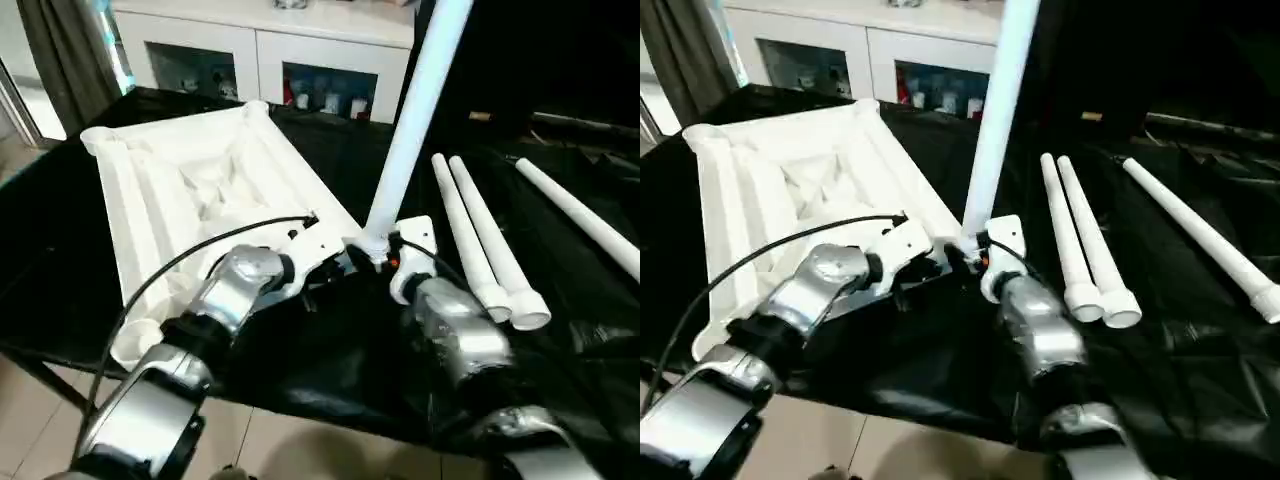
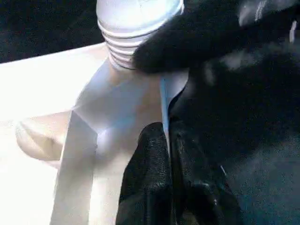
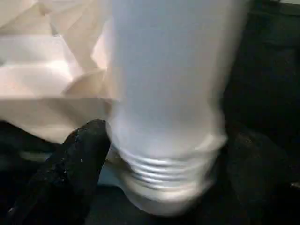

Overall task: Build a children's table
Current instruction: Rotate leg to tighten

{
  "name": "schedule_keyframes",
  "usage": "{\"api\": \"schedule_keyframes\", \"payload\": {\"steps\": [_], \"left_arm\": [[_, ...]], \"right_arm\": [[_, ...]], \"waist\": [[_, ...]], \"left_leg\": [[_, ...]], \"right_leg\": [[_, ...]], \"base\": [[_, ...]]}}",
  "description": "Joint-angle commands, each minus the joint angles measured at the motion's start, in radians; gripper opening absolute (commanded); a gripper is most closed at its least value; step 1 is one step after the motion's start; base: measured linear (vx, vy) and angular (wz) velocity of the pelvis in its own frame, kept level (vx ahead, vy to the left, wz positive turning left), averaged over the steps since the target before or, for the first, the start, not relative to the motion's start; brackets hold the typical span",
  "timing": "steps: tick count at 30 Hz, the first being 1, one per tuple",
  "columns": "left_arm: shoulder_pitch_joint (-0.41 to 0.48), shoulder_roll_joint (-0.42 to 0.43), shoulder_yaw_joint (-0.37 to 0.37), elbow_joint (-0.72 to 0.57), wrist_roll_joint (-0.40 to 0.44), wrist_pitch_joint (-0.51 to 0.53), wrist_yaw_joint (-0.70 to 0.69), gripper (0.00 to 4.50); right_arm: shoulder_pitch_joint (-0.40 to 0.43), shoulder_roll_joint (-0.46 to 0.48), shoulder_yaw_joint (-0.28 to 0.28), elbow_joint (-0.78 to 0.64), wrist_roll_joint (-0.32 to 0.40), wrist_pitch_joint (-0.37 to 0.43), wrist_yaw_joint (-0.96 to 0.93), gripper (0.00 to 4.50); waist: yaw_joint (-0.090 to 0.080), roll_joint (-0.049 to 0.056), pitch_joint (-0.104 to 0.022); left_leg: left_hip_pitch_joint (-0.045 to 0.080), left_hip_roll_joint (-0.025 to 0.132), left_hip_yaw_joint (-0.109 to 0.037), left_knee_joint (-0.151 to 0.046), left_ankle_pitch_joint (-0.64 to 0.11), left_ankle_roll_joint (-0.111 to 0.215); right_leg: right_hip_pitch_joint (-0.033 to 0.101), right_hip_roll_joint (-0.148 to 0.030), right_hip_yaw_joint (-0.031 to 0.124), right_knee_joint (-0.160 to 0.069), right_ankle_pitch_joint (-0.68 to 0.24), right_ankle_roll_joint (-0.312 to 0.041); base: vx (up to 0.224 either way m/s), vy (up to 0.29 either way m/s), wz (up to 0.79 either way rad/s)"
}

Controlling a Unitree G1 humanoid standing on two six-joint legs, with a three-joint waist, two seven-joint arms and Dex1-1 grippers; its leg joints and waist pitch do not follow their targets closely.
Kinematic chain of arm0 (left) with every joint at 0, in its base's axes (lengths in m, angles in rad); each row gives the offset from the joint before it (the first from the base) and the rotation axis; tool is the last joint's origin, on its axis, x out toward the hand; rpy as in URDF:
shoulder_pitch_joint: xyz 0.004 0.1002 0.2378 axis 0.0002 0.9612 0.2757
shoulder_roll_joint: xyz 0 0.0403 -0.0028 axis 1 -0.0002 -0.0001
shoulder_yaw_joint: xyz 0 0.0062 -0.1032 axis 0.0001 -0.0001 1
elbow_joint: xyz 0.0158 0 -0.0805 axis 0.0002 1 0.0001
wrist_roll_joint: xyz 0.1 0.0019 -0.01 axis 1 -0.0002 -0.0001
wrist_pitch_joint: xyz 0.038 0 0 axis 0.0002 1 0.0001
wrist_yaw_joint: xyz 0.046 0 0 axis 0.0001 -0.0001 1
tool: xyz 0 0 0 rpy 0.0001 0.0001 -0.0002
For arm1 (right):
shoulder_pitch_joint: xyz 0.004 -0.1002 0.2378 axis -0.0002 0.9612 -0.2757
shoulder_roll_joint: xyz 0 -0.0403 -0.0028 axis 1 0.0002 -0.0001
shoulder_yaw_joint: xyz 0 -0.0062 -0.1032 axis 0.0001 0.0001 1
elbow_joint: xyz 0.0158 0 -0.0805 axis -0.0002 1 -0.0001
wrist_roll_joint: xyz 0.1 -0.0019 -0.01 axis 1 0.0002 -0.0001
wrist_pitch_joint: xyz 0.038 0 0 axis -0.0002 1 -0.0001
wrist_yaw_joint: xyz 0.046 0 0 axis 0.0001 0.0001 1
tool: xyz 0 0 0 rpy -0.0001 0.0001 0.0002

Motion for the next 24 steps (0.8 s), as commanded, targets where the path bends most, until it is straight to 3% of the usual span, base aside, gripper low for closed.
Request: {"api": "schedule_keyframes", "payload": {"steps": [1, 6, 11, 16, 24], "left_arm": [[0.045, 0.021, -0.014, 0.004, -0.014, -0.022, -0.059, 0.0], [0.096, 0.089, -0.025, -0.089, -0.052, -0.058, -0.195, 0.0], [0.127, 0.127, -0.028, -0.153, -0.092, -0.065, -0.305, 0.0], [0.129, 0.137, -0.029, -0.164, -0.094, -0.053, -0.327, 0.0], [0.142, 0.143, -0.032, -0.199, -0.103, -0.042, -0.347, 0.0]], "right_arm": [[0.012, -0.05, 0.002, -0.077, 0.017, 0.026, 0.08, 3.91], [0.061, -0.195, 0.066, -0.192, 0.036, 0.049, 0.331, 3.91], [0.076, -0.261, 0.127, -0.251, 0.039, 0.074, 0.458, 3.91], [0.057, -0.245, 0.136, -0.217, 0.026, 0.053, 0.461, 3.91], [0.036, -0.223, 0.14, -0.204, 0.036, 0.052, 0.473, 3.91]], "waist": [[0.001, -0.013, -0.05], [0.0, -0.014, -0.05], [-0.002, -0.014, -0.048], [-0.002, -0.013, -0.048], [-0.001, -0.015, -0.049]], "left_leg": [[0.002, 0.018, 0.001, -0.073, -0.214, 0.046], [0.004, 0.021, 0.004, -0.071, -0.2, 0.053], [0.004, 0.022, 0.004, -0.071, -0.217, 0.055], [0.008, 0.024, 0.006, -0.072, -0.215, 0.046], [0.007, 0.023, 0.007, -0.069, -0.186, 0.045]], "right_leg": [[0.041, -0.038, 0.03, -0.081, -0.228, -0.161], [0.038, -0.038, 0.03, -0.076, -0.206, -0.182], [0.037, -0.038, 0.031, -0.074, -0.211, -0.195], [0.032, -0.039, 0.032, -0.074, -0.21, -0.204], [0.036, -0.038, 0.033, -0.067, -0.154, -0.211]], "base": [[0.0, 0.0, 0.0], [0.0, 0.0, 0.0], [0.0, 0.0, 0.0], [0.0, 0.0, 0.0], [0.0, 0.0, 0.0]]}}
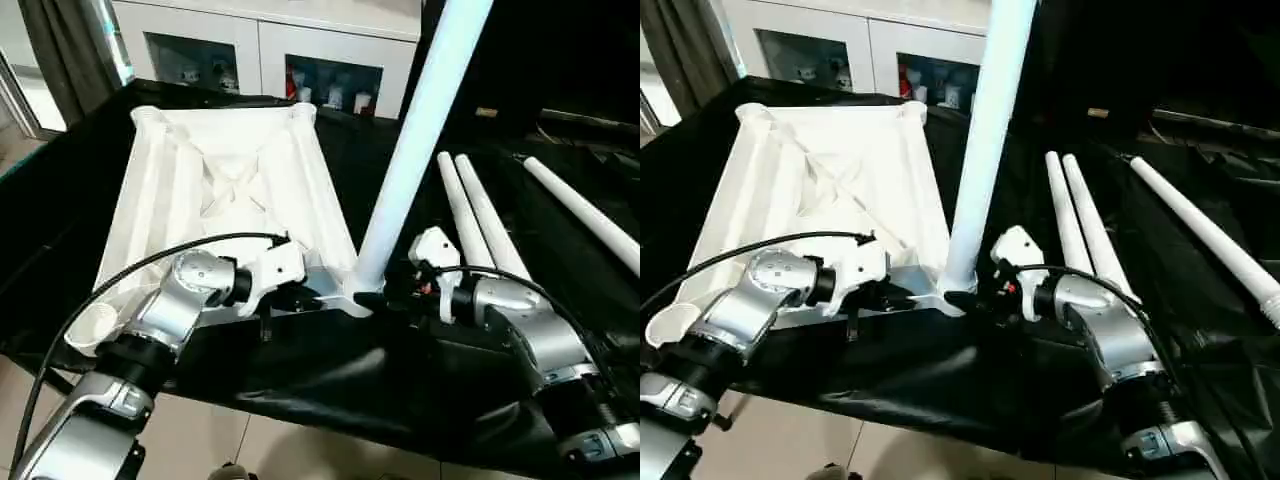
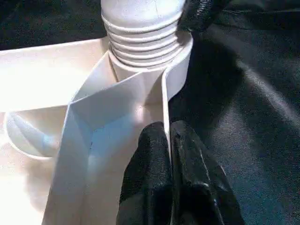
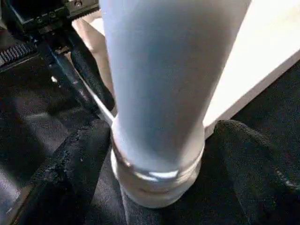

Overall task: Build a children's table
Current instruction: Rotate leg to tighten

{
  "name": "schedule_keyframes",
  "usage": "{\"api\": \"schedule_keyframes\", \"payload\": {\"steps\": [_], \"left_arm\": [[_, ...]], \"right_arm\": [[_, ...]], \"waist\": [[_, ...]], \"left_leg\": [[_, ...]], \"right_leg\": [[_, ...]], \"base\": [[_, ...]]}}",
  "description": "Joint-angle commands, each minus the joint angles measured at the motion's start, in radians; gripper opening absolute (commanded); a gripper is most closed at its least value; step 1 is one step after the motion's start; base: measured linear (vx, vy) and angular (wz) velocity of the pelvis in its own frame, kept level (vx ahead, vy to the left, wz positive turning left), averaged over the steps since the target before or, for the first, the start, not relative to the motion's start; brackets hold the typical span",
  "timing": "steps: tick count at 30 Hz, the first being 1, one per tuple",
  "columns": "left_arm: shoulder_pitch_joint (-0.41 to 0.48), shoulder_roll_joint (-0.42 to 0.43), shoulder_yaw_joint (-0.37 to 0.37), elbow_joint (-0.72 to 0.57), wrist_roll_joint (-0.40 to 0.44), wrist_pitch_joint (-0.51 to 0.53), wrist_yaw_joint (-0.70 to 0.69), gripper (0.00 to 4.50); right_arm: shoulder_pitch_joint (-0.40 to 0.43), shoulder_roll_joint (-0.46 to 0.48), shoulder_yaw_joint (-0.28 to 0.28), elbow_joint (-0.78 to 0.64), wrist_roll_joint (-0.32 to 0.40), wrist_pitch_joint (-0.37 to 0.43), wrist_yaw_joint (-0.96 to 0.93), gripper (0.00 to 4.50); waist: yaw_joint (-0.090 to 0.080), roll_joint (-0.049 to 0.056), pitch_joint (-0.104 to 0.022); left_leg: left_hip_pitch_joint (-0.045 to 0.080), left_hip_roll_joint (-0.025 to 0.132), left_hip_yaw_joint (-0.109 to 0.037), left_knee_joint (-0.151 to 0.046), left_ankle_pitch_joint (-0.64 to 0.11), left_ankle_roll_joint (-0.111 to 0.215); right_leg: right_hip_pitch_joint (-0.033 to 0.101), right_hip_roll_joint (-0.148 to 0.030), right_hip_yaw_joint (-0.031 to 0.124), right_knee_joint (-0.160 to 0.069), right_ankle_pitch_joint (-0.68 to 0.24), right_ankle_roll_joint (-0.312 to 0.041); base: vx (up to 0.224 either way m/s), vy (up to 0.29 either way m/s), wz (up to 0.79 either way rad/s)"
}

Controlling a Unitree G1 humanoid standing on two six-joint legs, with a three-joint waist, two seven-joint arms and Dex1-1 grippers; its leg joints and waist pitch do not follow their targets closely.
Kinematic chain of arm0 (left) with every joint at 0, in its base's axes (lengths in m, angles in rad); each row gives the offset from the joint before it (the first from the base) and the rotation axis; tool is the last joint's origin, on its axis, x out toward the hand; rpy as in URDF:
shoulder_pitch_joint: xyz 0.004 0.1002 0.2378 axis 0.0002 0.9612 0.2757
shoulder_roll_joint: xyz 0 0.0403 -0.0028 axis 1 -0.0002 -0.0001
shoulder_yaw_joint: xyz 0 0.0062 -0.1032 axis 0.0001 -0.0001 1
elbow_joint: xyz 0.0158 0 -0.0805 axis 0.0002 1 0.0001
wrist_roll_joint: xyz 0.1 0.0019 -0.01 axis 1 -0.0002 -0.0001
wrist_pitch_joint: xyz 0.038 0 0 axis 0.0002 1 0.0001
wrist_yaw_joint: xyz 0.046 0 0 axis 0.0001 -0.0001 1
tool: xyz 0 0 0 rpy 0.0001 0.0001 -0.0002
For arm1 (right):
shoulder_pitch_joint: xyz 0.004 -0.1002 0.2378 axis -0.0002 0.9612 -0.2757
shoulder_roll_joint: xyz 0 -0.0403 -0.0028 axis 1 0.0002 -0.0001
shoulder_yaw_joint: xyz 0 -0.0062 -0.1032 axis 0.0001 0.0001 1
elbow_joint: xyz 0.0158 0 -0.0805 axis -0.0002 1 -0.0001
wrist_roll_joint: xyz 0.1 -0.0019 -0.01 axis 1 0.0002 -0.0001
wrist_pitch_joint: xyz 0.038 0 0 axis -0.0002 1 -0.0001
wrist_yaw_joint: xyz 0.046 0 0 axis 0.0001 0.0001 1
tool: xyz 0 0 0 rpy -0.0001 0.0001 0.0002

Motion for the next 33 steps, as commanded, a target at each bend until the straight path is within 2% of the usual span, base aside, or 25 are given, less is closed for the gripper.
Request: {"api": "schedule_keyframes", "payload": {"steps": [1, 2, 5, 7, 10, 12, 18, 21, 23, 24, 25, 26, 27, 28, 29, 30, 31, 33], "left_arm": [[0.021, -0.01, -0.033, 0.005, -0.02, 0.002, -0.033, 0.0], [0.022, -0.011, -0.032, 0.006, -0.017, 0.001, -0.032, 0.0], [0.021, -0.011, -0.029, 0.008, -0.013, 0.002, -0.032, 0.0], [0.022, -0.01, -0.027, 0.007, -0.011, 0.005, -0.031, 0.0], [0.024, -0.008, -0.026, 0.002, -0.01, 0.009, -0.029, 0.0], [0.025, -0.007, -0.025, 0.002, -0.01, 0.009, -0.03, 0.0], [0.015, -0.015, -0.021, 0.02, -0.002, 0.043, -0.009, 0.0], [-0.001, -0.025, -0.02, 0.05, 0.02, 0.055, 0.033, 0.0], [-0.051, -0.082, 0.014, 0.139, 0.035, 0.078, 0.161, 0.0], [-0.068, -0.103, 0.025, 0.166, 0.042, 0.086, 0.212, 0.0], [-0.076, -0.113, 0.029, 0.178, 0.045, 0.091, 0.237, 0.0], [-0.085, -0.123, 0.033, 0.191, 0.049, 0.097, 0.263, 0.0], [-0.118, -0.167, 0.046, 0.239, 0.063, 0.125, 0.364, 0.0], [-0.133, -0.19, 0.05, 0.257, 0.067, 0.142, 0.405, 0.0], [-0.136, -0.196, 0.051, 0.261, 0.068, 0.145, 0.413, 0.0], [-0.156, -0.242, 0.049, 0.281, 0.075, 0.166, 0.468, 0.0], [-0.16, -0.258, 0.045, 0.283, 0.077, 0.169, 0.478, 0.0], [-0.166, -0.279, 0.037, 0.287, 0.081, 0.165, 0.484, 0.0]], "right_arm": [[-0.014, -0.006, 0.005, 0.005, 0.001, -0.001, 0.011, 3.91], [-0.015, -0.003, 0.009, 0.007, 0.001, -0.002, 0.012, 3.65], [-0.017, 0.001, 0.01, 0.012, 0.001, -0.002, 0.019, 3.52], [-0.018, 0.004, 0.01, 0.015, 0.001, -0.003, 0.023, 3.23], [-0.018, 0.008, 0.009, 0.016, 0.002, -0.002, 0.025, 3.11], [-0.017, 0.009, 0.01, 0.016, 0.003, -0.001, 0.025, 2.87], [0.003, 0.022, 0.007, 0.013, 0.007, 0.009, 0.013, 2.72], [0.014, 0.037, -0.002, 0.027, 0.003, 0.008, -0.021, 2.71], [0.019, 0.105, -0.053, 0.11, -0.021, -0.01, -0.195, 2.71], [0.016, 0.128, -0.073, 0.139, -0.025, -0.007, -0.257, 2.71], [0.016, 0.139, -0.082, 0.15, -0.026, -0.004, -0.284, 2.71], [0.015, 0.15, -0.091, 0.161, -0.026, -0.002, -0.312, 2.7], [0.01, 0.204, -0.128, 0.205, -0.024, 0.011, -0.433, 2.7], [0.006, 0.233, -0.146, 0.224, -0.024, 0.015, -0.493, 2.7], [0.004, 0.241, -0.149, 0.228, -0.025, 0.015, -0.507, 2.7], [-0.009, 0.295, -0.156, 0.255, -0.037, 0.011, -0.599, 2.7], [-0.014, 0.314, -0.153, 0.262, -0.043, 0.008, -0.623, 2.7], [-0.023, 0.339, -0.144, 0.27, -0.054, -0.003, -0.646, 2.7]], "waist": [[-0.002, -0.011, -0.052], [-0.002, -0.011, -0.053], [-0.003, -0.01, -0.053], [-0.003, -0.011, -0.052], [-0.003, -0.01, -0.052], [-0.003, -0.01, -0.053], [-0.003, -0.009, -0.054], [-0.003, -0.009, -0.052], [-0.003, -0.006, -0.048], [-0.005, -0.008, -0.045], [-0.007, -0.009, -0.046], [-0.008, -0.012, -0.046], [-0.01, -0.007, -0.044], [-0.01, 0.001, -0.044], [-0.013, -0.007, -0.045], [-0.014, 0.001, -0.046], [-0.017, -0.003, -0.045], [-0.018, -0.002, -0.047]], "left_leg": [[0.011, 0.022, 0.002, -0.069, -0.179, 0.047], [0.01, 0.021, 0.002, -0.069, -0.174, 0.049], [0.011, 0.021, 0.003, -0.068, -0.177, 0.05], [0.011, 0.021, 0.003, -0.069, -0.179, 0.05], [0.011, 0.022, 0.003, -0.068, -0.179, 0.048], [0.011, 0.021, 0.002, -0.068, -0.175, 0.048], [0.012, 0.021, 0.004, -0.066, -0.165, 0.05], [0.012, 0.021, 0.003, -0.069, -0.184, 0.044], [0.02, 0.02, 0.004, -0.072, -0.234, 0.017], [0.019, 0.019, 0.004, -0.074, -0.252, 0.008], [0.018, 0.017, -0.001, -0.077, -0.284, -0.008], [0.017, 0.018, -0.002, -0.078, -0.295, -0.013], [0.02, 0.017, -0.004, -0.078, -0.315, -0.019], [0.025, 0.016, -0.006, -0.079, -0.341, -0.028], [0.021, 0.016, -0.009, -0.081, -0.351, -0.031], [0.019, 0.016, -0.01, -0.082, -0.351, -0.034], [0.02, 0.016, -0.009, -0.082, -0.352, -0.035], [0.017, 0.014, -0.011, -0.083, -0.355, -0.031]], "right_leg": [[0.04, -0.037, 0.031, -0.065, -0.138, -0.218], [0.041, -0.037, 0.031, -0.064, -0.13, -0.219], [0.041, -0.036, 0.03, -0.064, -0.129, -0.222], [0.041, -0.037, 0.031, -0.064, -0.135, -0.221], [0.041, -0.037, 0.031, -0.064, -0.136, -0.223], [0.042, -0.037, 0.031, -0.063, -0.13, -0.223], [0.043, -0.036, 0.031, -0.061, -0.109, -0.229], [0.042, -0.037, 0.031, -0.065, -0.143, -0.225], [0.032, -0.038, 0.032, -0.076, -0.226, -0.212], [0.031, -0.038, 0.032, -0.08, -0.256, -0.205], [0.033, -0.041, 0.03, -0.085, -0.33, -0.183], [0.033, -0.041, 0.03, -0.089, -0.358, -0.168], [0.028, -0.041, 0.03, -0.094, -0.395, -0.15], [0.019, -0.041, 0.03, -0.099, -0.425, -0.142], [0.024, -0.041, 0.027, -0.101, -0.444, -0.131], [0.024, -0.04, 0.028, -0.103, -0.431, -0.125], [0.022, -0.039, 0.029, -0.103, -0.428, -0.126], [0.024, -0.039, 0.027, -0.103, -0.422, -0.123]], "base": [[0.0, 0.0, 0.0], [0.0, 0.0, 0.0], [0.0, 0.0, 0.0], [0.0, 0.0, 0.0], [0.0, 0.0, 0.0], [0.0, 0.0, 0.0], [0.0, 0.0, 0.0], [0.0, 0.0, 0.0], [0.0, 0.0, 0.0], [0.0, 0.0, 0.0], [0.0, 0.0, 0.0], [0.0, 0.0, 0.0], [0.0, 0.0, 0.0], [0.0, 0.0, 0.0], [0.0, 0.0, 0.0], [0.0, 0.0, 0.0], [0.0, 0.0, 0.0], [0.0, 0.0, 0.0]]}}
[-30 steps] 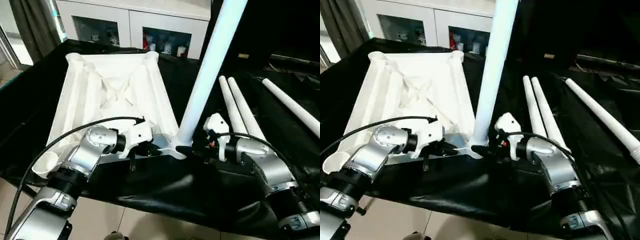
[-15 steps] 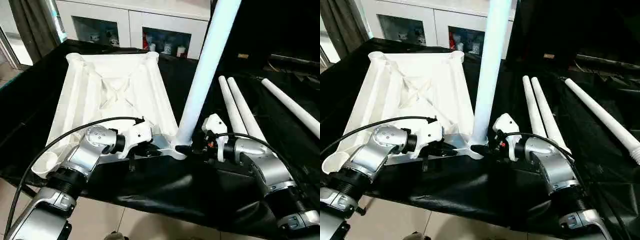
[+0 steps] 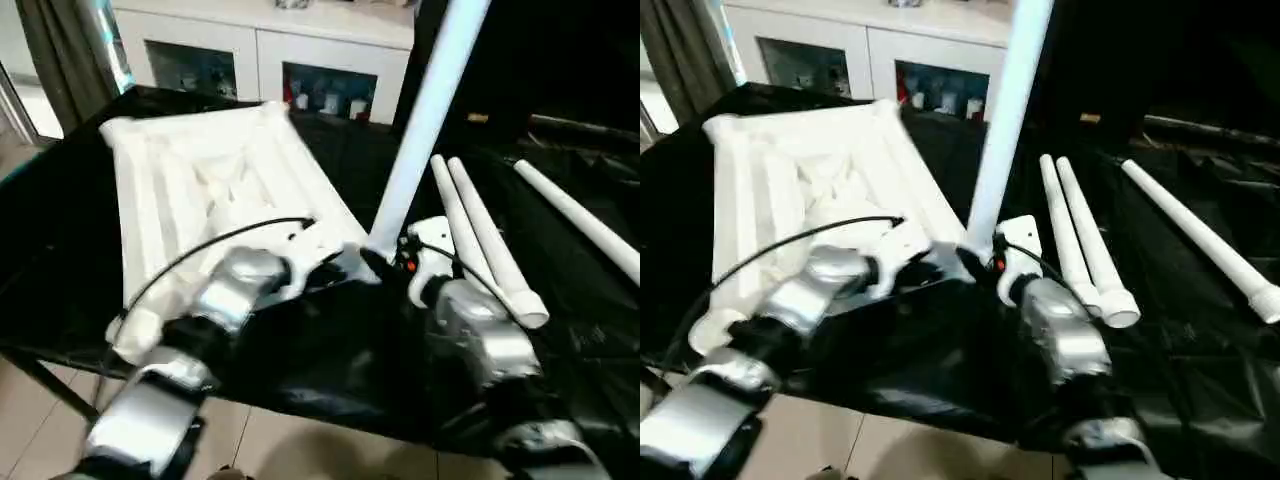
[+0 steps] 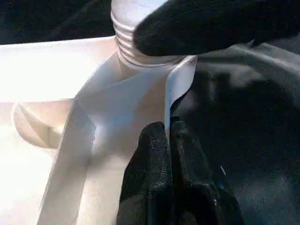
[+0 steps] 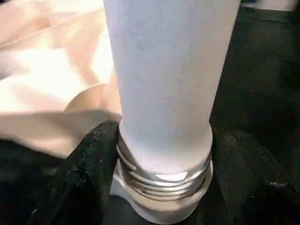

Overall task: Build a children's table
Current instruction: Rotate leg to tighten

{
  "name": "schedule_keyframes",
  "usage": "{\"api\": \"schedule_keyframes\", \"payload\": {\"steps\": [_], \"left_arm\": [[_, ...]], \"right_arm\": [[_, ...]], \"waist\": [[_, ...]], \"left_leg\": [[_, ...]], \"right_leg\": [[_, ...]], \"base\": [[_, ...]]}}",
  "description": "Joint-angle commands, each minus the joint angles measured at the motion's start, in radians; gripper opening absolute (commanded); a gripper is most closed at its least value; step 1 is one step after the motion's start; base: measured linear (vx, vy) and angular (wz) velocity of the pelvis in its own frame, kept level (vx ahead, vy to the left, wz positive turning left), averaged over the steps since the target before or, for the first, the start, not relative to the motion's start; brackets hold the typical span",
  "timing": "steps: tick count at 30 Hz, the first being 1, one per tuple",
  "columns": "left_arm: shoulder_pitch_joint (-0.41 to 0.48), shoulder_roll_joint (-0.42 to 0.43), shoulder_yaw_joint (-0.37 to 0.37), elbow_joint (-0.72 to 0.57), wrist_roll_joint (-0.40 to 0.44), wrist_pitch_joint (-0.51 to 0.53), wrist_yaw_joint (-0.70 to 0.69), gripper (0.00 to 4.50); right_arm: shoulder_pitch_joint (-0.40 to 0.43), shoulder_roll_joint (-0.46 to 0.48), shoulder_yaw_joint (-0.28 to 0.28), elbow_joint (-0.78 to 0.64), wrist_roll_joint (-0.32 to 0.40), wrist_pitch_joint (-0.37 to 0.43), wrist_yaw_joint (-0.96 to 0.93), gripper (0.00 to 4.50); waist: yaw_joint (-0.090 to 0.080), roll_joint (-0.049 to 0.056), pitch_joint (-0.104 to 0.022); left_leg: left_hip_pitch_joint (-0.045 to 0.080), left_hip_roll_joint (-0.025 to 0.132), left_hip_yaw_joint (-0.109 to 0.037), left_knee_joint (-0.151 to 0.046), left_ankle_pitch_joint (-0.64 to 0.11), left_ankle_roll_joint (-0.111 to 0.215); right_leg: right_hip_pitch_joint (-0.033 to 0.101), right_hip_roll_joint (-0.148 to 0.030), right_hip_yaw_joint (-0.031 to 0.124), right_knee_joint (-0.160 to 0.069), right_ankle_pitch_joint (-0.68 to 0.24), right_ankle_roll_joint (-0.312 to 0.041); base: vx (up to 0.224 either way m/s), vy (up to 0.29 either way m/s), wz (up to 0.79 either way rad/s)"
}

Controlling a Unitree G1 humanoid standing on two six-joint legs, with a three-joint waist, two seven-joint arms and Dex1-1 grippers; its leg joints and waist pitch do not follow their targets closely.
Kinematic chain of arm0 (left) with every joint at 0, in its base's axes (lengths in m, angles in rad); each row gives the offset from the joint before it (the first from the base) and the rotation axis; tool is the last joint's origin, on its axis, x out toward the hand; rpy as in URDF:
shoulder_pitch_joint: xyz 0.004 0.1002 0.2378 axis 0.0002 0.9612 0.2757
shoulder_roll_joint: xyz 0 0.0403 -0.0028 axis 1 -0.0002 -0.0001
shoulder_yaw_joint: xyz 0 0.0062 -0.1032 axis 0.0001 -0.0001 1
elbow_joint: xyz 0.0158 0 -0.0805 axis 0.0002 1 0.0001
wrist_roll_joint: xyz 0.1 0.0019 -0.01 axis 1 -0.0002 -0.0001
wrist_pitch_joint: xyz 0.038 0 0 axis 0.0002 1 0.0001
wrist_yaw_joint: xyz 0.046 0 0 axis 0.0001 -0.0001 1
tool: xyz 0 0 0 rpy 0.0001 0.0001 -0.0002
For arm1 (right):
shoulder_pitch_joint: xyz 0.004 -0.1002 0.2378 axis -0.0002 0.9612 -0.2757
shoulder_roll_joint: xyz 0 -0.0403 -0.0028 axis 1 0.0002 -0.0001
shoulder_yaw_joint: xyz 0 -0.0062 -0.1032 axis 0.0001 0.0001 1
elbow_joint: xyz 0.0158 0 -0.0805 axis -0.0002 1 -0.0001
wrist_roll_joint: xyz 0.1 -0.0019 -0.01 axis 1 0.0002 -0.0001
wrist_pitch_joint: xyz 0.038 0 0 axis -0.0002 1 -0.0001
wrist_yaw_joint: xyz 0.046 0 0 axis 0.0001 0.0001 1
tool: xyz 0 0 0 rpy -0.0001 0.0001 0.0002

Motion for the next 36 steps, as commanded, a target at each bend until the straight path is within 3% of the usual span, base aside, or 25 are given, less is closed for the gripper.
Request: {"api": "schedule_keyframes", "payload": {"steps": [1, 2, 3, 10, 13, 14, 18, 20, 23, 24, 26, 28, 35, 36], "left_arm": [[-0.008, -0.028, 0.006, 0.029, 0.008, 0.004, 0.063, 0.0], [-0.011, -0.035, 0.003, 0.033, 0.01, -0.004, 0.064, 0.0], [-0.015, -0.045, -0.004, 0.039, 0.011, -0.008, 0.052, 0.0], [-0.011, -0.013, -0.01, 0.048, 0.013, -0.038, 0.016, 0.0], [0.01, 0.023, -0.015, 0.03, 0.007, -0.075, -0.045, 0.0], [0.026, 0.049, -0.017, 0.012, 0.001, -0.078, -0.089, 0.0], [0.055, 0.095, -0.035, -0.025, -0.005, -0.127, -0.171, 0.0], [0.082, 0.125, -0.047, -0.071, -0.023, -0.15, -0.246, 0.0], [0.114, 0.159, -0.062, -0.133, -0.043, -0.155, -0.325, 0.0], [0.121, 0.17, -0.067, -0.15, -0.046, -0.157, -0.345, 0.0], [0.139, 0.192, -0.071, -0.186, -0.058, -0.159, -0.39, 0.0], [0.149, 0.204, -0.071, -0.203, -0.065, -0.158, -0.41, 0.0], [0.165, 0.226, -0.064, -0.234, -0.069, -0.153, -0.431, 0.0], [0.168, 0.23, -0.063, -0.243, -0.071, -0.148, -0.435, 0.0]], "right_arm": [[0.023, 0.029, 0.035, 0.066, -0.017, 0.034, -0.016, 2.7], [0.019, 0.037, 0.04, 0.069, -0.024, 0.024, -0.018, 2.7], [0.019, 0.049, 0.059, 0.059, -0.02, 0.003, 0.028, 3.26], [0.007, 0.005, 0.053, 0.048, -0.022, -0.003, 0.077, 3.84], [0.008, -0.062, 0.061, 0.013, -0.023, -0.013, 0.16, 3.84], [0.023, -0.12, 0.079, -0.043, -0.006, -0.02, 0.278, 3.84], [0.043, -0.198, 0.081, -0.126, 0.036, 0.007, 0.413, 3.84], [0.046, -0.246, 0.087, -0.152, 0.037, 0.011, 0.474, 3.84], [0.05, -0.29, 0.101, -0.171, 0.04, 0.016, 0.535, 3.84], [0.051, -0.304, 0.109, -0.176, 0.041, 0.019, 0.556, 3.84], [0.058, -0.33, 0.133, -0.188, 0.033, 0.022, 0.598, 3.84], [0.066, -0.342, 0.146, -0.198, 0.027, 0.027, 0.622, 3.84], [0.066, -0.332, 0.153, -0.188, 0.017, 0.021, 0.628, 3.84], [0.063, -0.325, 0.152, -0.192, 0.025, 0.024, 0.63, 3.67]], "waist": [[-0.004, 0.007, -0.041], [-0.005, 0.004, -0.042], [-0.005, 0.006, -0.043], [-0.008, 0.007, -0.042], [-0.006, 0.001, -0.043], [-0.008, 0.001, -0.043], [-0.004, -0.001, -0.046], [-0.002, 0.0, -0.05], [-0.003, 0.002, -0.05], [-0.001, 0.003, -0.051], [0.001, -0.001, -0.051], [0.004, 0.001, -0.05], [0.01, 0.0, -0.049], [0.009, -0.002, -0.049]], "left_leg": [[0.012, 0.015, -0.011, -0.085, -0.356, -0.029], [0.01, 0.014, -0.01, -0.084, -0.356, -0.02], [0.009, 0.015, -0.011, -0.084, -0.354, -0.017], [0.008, 0.016, -0.011, -0.087, -0.371, -0.006], [0.006, 0.015, -0.012, -0.086, -0.355, 0.0], [0.003, 0.018, -0.01, -0.085, -0.35, 0.012], [-0.002, 0.02, -0.008, -0.082, -0.285, 0.039], [-0.003, 0.023, -0.006, -0.079, -0.228, 0.05], [-0.002, 0.022, -0.002, -0.074, -0.189, 0.062], [0.003, 0.023, 0.0, -0.072, -0.18, 0.069], [0.002, 0.023, 0.0, -0.072, -0.173, 0.074], [0.004, 0.025, 0.002, -0.072, -0.168, 0.075], [0.008, 0.024, 0.004, -0.072, -0.184, 0.059], [0.008, 0.024, 0.004, -0.073, -0.185, 0.057]], "right_leg": [[0.019, -0.038, 0.026, -0.103, -0.418, -0.123], [0.02, -0.036, 0.026, -0.104, -0.4, -0.122], [0.021, -0.037, 0.026, -0.103, -0.386, -0.125], [0.022, -0.036, 0.025, -0.103, -0.38, -0.136], [0.026, -0.038, 0.024, -0.103, -0.386, -0.133], [0.027, -0.037, 0.025, -0.102, -0.366, -0.139], [0.033, -0.038, 0.027, -0.092, -0.28, -0.157], [0.039, -0.037, 0.026, -0.079, -0.178, -0.193], [0.04, -0.035, 0.026, -0.07, -0.098, -0.228], [0.039, -0.034, 0.026, -0.066, -0.066, -0.245], [0.041, -0.034, 0.026, -0.064, -0.057, -0.25], [0.04, -0.035, 0.027, -0.062, -0.051, -0.252], [0.039, -0.035, 0.029, -0.063, -0.081, -0.24], [0.04, -0.035, 0.029, -0.064, -0.085, -0.239]], "base": [[0.0, 0.0, 0.0], [0.0, 0.0, 0.0], [0.0, 0.0, 0.0], [0.0, 0.0, 0.0], [0.0, 0.0, 0.0], [0.0, 0.0, 0.0], [0.0, 0.0, 0.0], [0.0, 0.0, 0.0], [0.0, 0.0, 0.0], [0.0, 0.0, 0.0], [0.0, 0.0, 0.0], [0.0, 0.0, 0.0], [0.0, 0.0, 0.0], [0.0, 0.0, 0.0]]}}
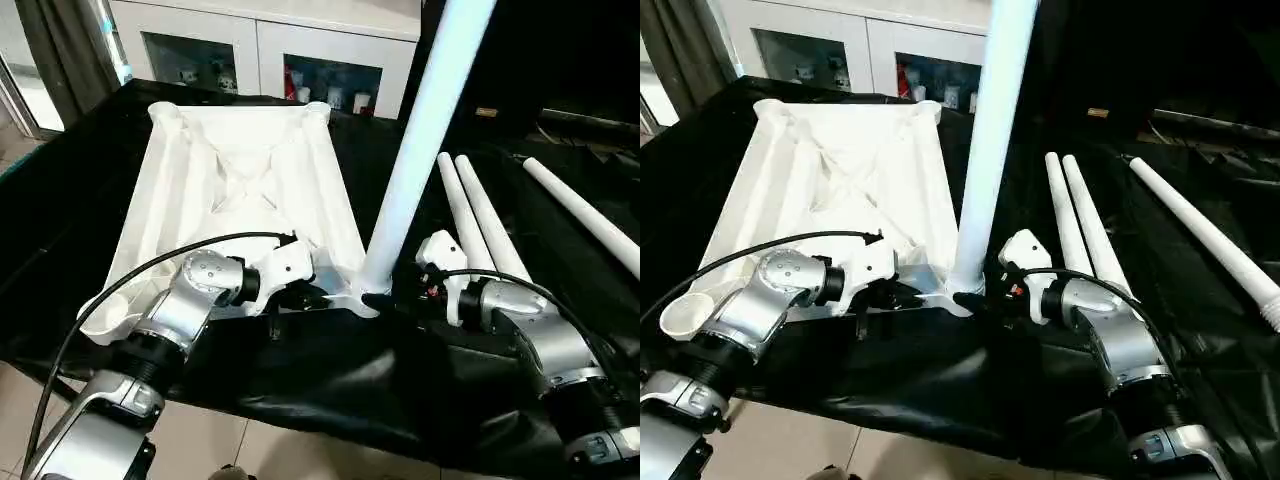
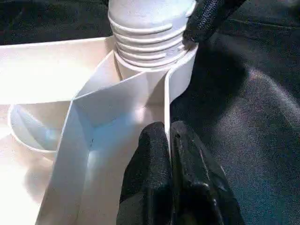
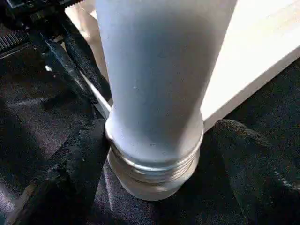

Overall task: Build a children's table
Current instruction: Rotate leg to tighten

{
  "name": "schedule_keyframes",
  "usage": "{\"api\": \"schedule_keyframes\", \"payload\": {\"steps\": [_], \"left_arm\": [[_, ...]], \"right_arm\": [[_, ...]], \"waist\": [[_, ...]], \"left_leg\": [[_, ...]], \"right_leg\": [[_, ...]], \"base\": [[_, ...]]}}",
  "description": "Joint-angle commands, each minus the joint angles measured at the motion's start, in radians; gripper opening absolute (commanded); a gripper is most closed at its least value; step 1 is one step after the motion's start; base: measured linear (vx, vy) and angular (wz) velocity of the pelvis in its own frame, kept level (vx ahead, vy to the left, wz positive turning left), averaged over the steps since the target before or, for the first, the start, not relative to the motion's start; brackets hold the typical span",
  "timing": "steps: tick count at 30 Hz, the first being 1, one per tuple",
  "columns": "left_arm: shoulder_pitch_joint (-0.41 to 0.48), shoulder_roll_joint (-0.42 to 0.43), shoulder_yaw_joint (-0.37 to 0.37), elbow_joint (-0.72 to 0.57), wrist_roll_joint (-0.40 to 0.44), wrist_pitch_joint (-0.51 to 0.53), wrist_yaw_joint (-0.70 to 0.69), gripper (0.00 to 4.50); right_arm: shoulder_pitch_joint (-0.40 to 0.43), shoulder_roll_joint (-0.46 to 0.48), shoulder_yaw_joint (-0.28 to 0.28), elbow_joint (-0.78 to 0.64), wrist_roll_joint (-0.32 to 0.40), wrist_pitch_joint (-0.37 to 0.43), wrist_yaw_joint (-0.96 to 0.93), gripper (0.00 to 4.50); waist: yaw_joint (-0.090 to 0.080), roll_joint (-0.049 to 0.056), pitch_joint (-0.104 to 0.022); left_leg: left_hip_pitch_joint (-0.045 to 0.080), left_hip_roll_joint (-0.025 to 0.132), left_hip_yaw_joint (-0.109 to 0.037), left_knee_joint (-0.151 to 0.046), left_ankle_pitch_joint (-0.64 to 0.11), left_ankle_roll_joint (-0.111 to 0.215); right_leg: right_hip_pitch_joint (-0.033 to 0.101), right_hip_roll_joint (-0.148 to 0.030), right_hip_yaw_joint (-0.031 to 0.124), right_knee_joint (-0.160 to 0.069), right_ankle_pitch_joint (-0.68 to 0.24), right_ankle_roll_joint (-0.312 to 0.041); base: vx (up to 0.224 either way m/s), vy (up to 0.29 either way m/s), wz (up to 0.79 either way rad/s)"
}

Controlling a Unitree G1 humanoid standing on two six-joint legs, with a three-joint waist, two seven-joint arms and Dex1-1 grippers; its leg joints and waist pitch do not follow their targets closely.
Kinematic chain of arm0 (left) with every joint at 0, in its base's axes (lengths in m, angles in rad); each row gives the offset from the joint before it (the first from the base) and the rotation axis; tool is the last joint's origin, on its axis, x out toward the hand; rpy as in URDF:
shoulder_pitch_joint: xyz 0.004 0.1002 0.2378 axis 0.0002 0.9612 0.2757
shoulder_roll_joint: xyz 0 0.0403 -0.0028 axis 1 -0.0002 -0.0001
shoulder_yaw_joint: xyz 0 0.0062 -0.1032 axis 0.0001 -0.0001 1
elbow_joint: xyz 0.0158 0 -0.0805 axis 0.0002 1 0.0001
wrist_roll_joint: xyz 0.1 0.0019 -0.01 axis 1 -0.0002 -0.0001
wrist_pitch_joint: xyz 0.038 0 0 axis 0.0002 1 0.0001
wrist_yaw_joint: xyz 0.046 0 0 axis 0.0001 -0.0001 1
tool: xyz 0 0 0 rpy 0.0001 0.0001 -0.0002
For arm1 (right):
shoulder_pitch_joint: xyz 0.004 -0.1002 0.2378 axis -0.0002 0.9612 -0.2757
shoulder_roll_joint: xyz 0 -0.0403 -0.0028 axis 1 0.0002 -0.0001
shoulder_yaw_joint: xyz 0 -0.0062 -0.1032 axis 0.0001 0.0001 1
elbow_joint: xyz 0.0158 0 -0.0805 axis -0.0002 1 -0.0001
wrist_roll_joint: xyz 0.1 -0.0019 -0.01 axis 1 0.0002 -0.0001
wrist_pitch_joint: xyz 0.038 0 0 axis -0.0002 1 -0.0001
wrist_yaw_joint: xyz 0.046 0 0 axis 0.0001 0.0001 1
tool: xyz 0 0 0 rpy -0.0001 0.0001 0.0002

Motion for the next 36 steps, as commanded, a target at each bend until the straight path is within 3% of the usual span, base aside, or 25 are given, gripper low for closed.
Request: {"api": "schedule_keyframes", "payload": {"steps": [1, 4, 6, 10, 15, 19, 22, 24, 26, 31, 33, 36], "left_arm": [[0.025, 0.001, -0.033, -0.014, -0.006, 0.008, -0.04, 0.0], [0.029, 0.004, -0.033, -0.027, -0.01, 0.017, -0.046, 0.0], [0.031, 0.006, -0.032, -0.031, -0.01, 0.021, -0.049, 0.0], [0.034, 0.008, -0.031, -0.033, -0.011, 0.023, -0.051, 0.0], [0.027, -0.004, -0.023, -0.013, 0.004, 0.04, 0.001, 0.0], [-0.017, -0.066, 0.004, 0.078, 0.032, 0.055, 0.148, 0.0], [-0.054, -0.117, 0.012, 0.141, 0.051, 0.079, 0.246, 0.0], [-0.094, -0.184, 0.022, 0.2, 0.063, 0.115, 0.354, 0.0], [-0.108, -0.208, 0.024, 0.218, 0.066, 0.127, 0.388, 0.0], [-0.134, -0.264, 0.011, 0.235, 0.071, 0.132, 0.407, 0.0], [-0.136, -0.268, 0.01, 0.237, 0.07, 0.127, 0.398, 0.0], [-0.13, -0.248, 0.006, 0.242, 0.068, 0.107, 0.361, 0.0]], "right_arm": [[-0.001, 0.002, -0.003, -0.014, 0.005, 0.01, 0.0, 3.48], [-0.002, 0.005, -0.001, -0.018, 0.016, 0.012, 0.007, 3.45], [0.002, 0.006, 0.003, -0.02, 0.016, 0.012, 0.015, 3.08], [0.013, 0.008, 0.007, -0.023, 0.017, 0.016, 0.023, 2.82], [0.031, 0.042, -0.015, -0.007, 0.016, 0.016, -0.034, 2.74], [0.022, 0.134, -0.065, 0.068, -0.008, 0.009, -0.231, 2.73], [0.013, 0.206, -0.102, 0.119, -0.012, 0.027, -0.38, 2.73], [-0.001, 0.289, -0.142, 0.171, -0.013, 0.046, -0.551, 2.73], [-0.006, 0.318, -0.151, 0.187, -0.015, 0.049, -0.602, 2.73], [-0.015, 0.373, -0.118, 0.196, -0.057, 0.024, -0.662, 2.73], [-0.015, 0.374, -0.11, 0.191, -0.067, 0.008, -0.65, 3.28], [-0.023, 0.351, -0.124, 0.173, -0.042, -0.001, -0.588, 3.52]], "waist": [[-0.002, -0.005, -0.048], [-0.003, -0.004, -0.049], [-0.003, -0.005, -0.049], [-0.002, -0.005, -0.05], [-0.001, -0.006, -0.05], [-0.007, -0.007, -0.043], [-0.014, -0.007, -0.041], [-0.02, -0.006, -0.04], [-0.023, -0.007, -0.04], [-0.023, -0.005, -0.044], [-0.024, -0.002, -0.044], [-0.023, -0.001, -0.045]], "left_leg": [[0.011, 0.023, 0.0, -0.065, -0.184, 0.054], [0.011, 0.023, 0.0, -0.065, -0.175, 0.056], [0.011, 0.022, 0.001, -0.064, -0.164, 0.058], [0.012, 0.022, 0.002, -0.062, -0.162, 0.062], [0.012, 0.022, 0.003, -0.062, -0.157, 0.064], [0.016, 0.021, 0.004, -0.069, -0.245, 0.024], [0.019, 0.019, -0.004, -0.076, -0.309, -0.019], [0.018, 0.018, -0.006, -0.077, -0.319, -0.024], [0.017, 0.016, -0.007, -0.077, -0.326, -0.027], [0.012, 0.015, -0.008, -0.078, -0.313, -0.014], [0.009, 0.015, -0.007, -0.078, -0.303, -0.01], [0.01, 0.016, -0.006, -0.077, -0.299, 0.004]], "right_leg": [[0.046, -0.037, 0.031, -0.062, -0.077, -0.233], [0.046, -0.035, 0.031, -0.061, -0.064, -0.236], [0.047, -0.035, 0.03, -0.058, -0.045, -0.239], [0.047, -0.035, 0.031, -0.058, -0.04, -0.242], [0.047, -0.036, 0.031, -0.058, -0.041, -0.24], [0.038, -0.036, 0.033, -0.076, -0.198, -0.207], [0.03, -0.04, 0.032, -0.09, -0.351, -0.155], [0.026, -0.038, 0.032, -0.095, -0.37, -0.136], [0.025, -0.038, 0.032, -0.097, -0.383, -0.132], [0.029, -0.035, 0.031, -0.096, -0.322, -0.129], [0.032, -0.034, 0.031, -0.092, -0.277, -0.139], [0.034, -0.034, 0.031, -0.091, -0.251, -0.155]], "base": [[0.0, 0.0, 0.0], [0.0, 0.0, 0.0], [0.0, 0.0, 0.0], [0.0, 0.0, 0.0], [0.0, 0.0, 0.0], [0.0, 0.0, 0.0], [0.0, 0.0, 0.0], [0.0, 0.0, 0.0], [0.0, 0.0, 0.0], [0.0, 0.0, 0.0], [0.0, 0.0, 0.0], [0.0, 0.0, 0.0]]}}
